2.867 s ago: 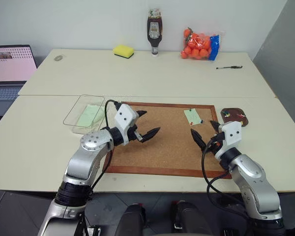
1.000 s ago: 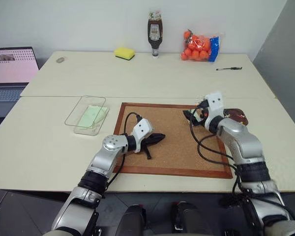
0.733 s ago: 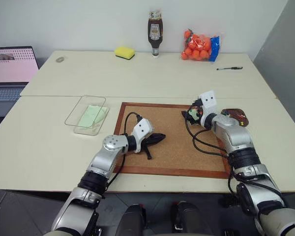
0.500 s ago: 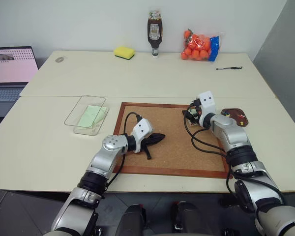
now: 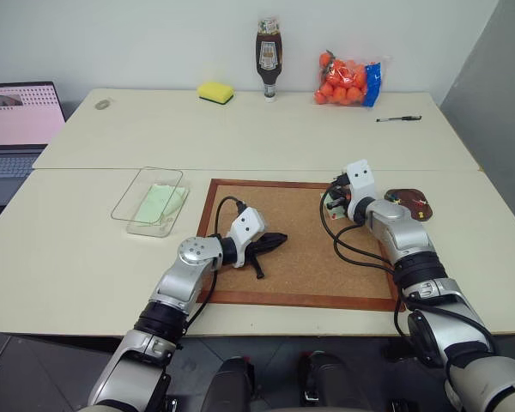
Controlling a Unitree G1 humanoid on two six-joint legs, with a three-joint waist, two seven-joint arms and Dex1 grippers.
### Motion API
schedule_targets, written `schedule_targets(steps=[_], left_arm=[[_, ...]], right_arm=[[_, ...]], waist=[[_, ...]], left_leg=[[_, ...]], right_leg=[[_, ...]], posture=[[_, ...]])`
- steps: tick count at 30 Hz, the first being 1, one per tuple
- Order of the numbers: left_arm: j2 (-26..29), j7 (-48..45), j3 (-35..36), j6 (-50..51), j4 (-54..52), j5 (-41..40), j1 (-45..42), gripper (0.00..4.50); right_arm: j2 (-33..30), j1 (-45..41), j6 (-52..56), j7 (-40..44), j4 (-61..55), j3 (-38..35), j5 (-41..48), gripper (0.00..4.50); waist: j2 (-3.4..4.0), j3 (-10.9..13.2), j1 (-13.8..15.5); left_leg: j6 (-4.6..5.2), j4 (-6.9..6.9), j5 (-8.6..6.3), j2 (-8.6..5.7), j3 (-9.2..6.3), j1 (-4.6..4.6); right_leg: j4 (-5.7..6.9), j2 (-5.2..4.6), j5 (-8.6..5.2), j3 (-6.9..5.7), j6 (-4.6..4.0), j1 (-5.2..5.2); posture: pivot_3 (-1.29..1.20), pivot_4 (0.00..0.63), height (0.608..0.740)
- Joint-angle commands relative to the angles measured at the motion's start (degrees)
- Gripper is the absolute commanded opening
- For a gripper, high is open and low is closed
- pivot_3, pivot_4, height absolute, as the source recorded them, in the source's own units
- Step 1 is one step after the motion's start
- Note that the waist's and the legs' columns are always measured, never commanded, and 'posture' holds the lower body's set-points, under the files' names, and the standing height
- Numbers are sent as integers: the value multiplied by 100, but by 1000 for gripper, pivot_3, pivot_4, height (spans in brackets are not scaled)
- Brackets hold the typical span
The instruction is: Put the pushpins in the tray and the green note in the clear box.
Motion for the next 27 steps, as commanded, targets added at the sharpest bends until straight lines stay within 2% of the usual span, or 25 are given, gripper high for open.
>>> schedule_targets(steps=[1, 20, 27], left_arm=[[40, -21, -63, 93, 22, 120, 122, 0], [64, -35, -123, 140, 9, 188, 164, 0], [61, -14, -132, 168, -68, 184, 220, 0]], right_arm=[[-27, -163, -96, -59, -277, -101, -43, 69], [62, 264, -197, -26, -1292, -451, 243, 69], [-374, 920, 287, -168, -2680, -911, 404, 69]], waist=[[0, 0, 0], [1, 1, 1], [1, 1, 8]], left_leg=[[0, 0, 0, 0, 0, 0], [0, -3, 0, 1, 1, -12], [0, -5, 0, 0, 0, -18]], right_leg=[[0, 0, 0, 0, 0, 0], [0, 0, 0, 0, 0, -15], [-6, -1, 0, -1, 0, -16]], posture=[[0, 150, 740], [0, 150, 740], [0, 150, 740]])
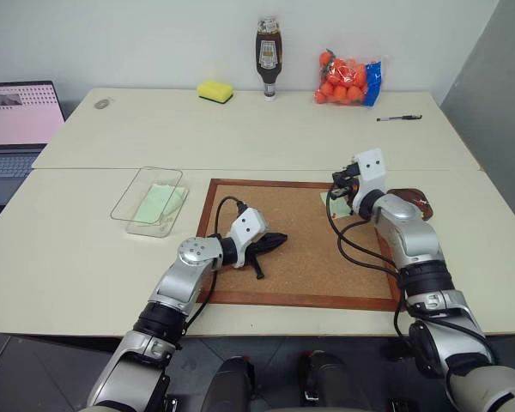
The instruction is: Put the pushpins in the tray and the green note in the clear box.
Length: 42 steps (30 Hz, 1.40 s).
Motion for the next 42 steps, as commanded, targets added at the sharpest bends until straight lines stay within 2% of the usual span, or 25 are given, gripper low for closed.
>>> schedule_targets(steps=[1, 4, 8, 20, 21, 33, 38, 42], left_arm=[[37, -21, -95, 158, 44, 118, 189, 0], [40, -16, -93, 163, 18, 114, 217, 0], [49, -38, -97, 165, 10, 110, 241, 0], [78, -76, -92, 161, 10, 133, 217, 0], [79, -74, -92, 160, 8, 134, 218, 0], [85, -86, -101, 133, 34, 147, 205, 0], [92, -89, -97, 129, 27, 146, 212, 0], [115, -76, -79, 147, -11, 139, 261, 0]], right_arm=[[-438, 382, 320, -170, -1101, -542, 131, 69], [-743, 741, 660, -293, -1464, -833, 127, 69], [-1002, 962, 936, -355, -1402, -994, 76, 69], [-1195, 590, 595, -449, -6, -812, -263, 69], [-1204, 559, 569, -475, 63, -806, -285, 383], [-1235, 532, 639, -589, -86, -895, -206, 2673], [-1197, 741, 790, -428, -817, -951, 62, 2673], [-1090, 1462, 1097, 49, -2177, -690, 464, 2673]], waist=[[0, 0, 5], [0, 0, 12], [1, -1, -16], [1, -1, -20], [1, -1, -18], [1, -1, -17], [1, -1, -17], [1, -1, 2]], left_leg=[[0, 0, 0, 0, 0, 0], [1, -1, -1, -1, 2, -3], [2, -2, -2, 3, 10, 5], [3, -3, -2, -1, 23, 7], [3, -3, -2, -1, 23, 7], [3, -3, -2, 0, 21, 5], [3, -3, -2, 0, 20, 5], [3, -6, -3, 3, 9, -1]], right_leg=[[-2, 0, 0, -1, 0, 0], [-7, -1, -1, 0, 1, 0], [-4, 0, -1, 1, 0, 0], [-6, 3, -1, 2, 1, 0], [-5, 3, -1, 2, 1, 0], [-6, 3, -1, 1, 1, 0], [-6, 3, -1, 1, 1, -1], [-11, 4, -2, 0, 3, 0]], posture=[[0, 150, 740], [0, 150, 740], [0, 150, 740], [0, 150, 740], [0, 150, 740], [0, 150, 740], [0, 150, 740], [0, 150, 740]])
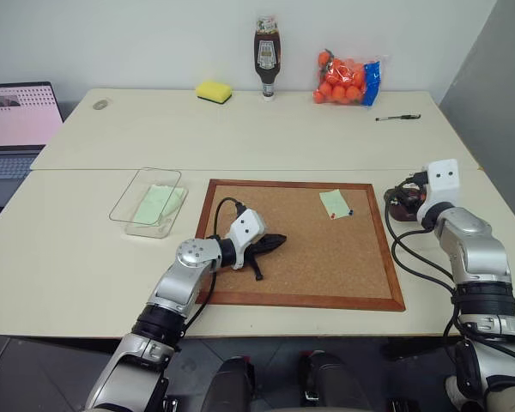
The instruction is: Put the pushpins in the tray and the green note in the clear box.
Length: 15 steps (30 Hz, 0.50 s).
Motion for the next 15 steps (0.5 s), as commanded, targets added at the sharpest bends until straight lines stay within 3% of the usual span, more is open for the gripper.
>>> schedule_targets(steps=[1, 15], left_arm=[[87, -60, -95, 94, 111, 128, 186, 0], [144, -66, -87, 141, 38, 134, 219, 0]], right_arm=[[103, 524, 229, 340, -1207, 210, 326, 2673], [712, 635, 18, -4, -943, 894, -76, 2673]], waist=[[0, 0, 3], [0, 0, -6]], left_leg=[[0, -2, 0, 0, -4, 0], [1, -3, -2, -1, -1, 0]], right_leg=[[0, 0, -3, -2, 3, 0], [-1, -2, -4, -3, 3, -3]], posture=[[0, 150, 740], [0, 150, 740]])
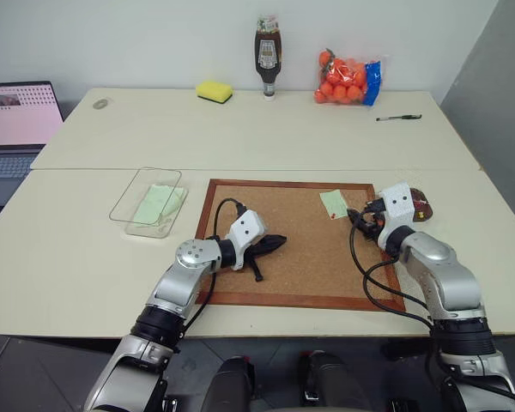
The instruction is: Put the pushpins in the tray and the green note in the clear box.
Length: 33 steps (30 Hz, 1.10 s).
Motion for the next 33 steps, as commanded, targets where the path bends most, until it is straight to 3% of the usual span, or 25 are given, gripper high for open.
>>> schedule_targets(steps=[1, 7, 10, 14, 20, 33], left_arm=[[120, -70, -83, 126, 114, 128, 173, 0], [126, -61, -82, 128, 95, 120, 191, 0], [122, -63, -85, 119, 93, 118, 202, 0], [111, -58, -89, 110, 113, 122, 194, 0], [107, -54, -99, 102, 108, 129, 209, 0], [128, -35, -119, 84, 148, 181, 223, 0]], right_arm=[[24, -161, -244, -83, 108, 5, -141, 2673], [106, -182, -354, -74, 295, 48, -203, 2673], [145, -226, -385, -72, 357, 65, -221, 2282], [161, -261, -415, -55, 415, 75, -236, 1294], [171, -241, -380, -22, 352, 87, -210, 153], [338, -155, -232, -115, -232, -78, -22, 73]], waist=[[0, 0, -5], [0, 0, -8], [0, 0, -9], [0, 0, -10], [0, 0, -10], [0, 0, -10]], left_leg=[[0, 0, 0, 0, 2, 0], [0, -1, 0, 5, -2, 2], [0, -2, 0, 4, 0, 2], [0, -2, 0, 3, 2, 2], [0, -2, 0, 4, 0, 2], [0, -4, 0, 3, 0, 1]], right_leg=[[0, 0, 0, 0, 0, 0], [2, 1, 0, -1, 0, -1], [1, 1, 0, 0, 0, -1], [1, 1, 0, 0, 0, -1], [2, 1, 0, 1, 0, -1], [1, 0, 0, 1, 0, -3]], posture=[[0, 150, 740], [0, 150, 740], [0, 150, 740], [0, 150, 740], [0, 150, 740], [0, 150, 740]])
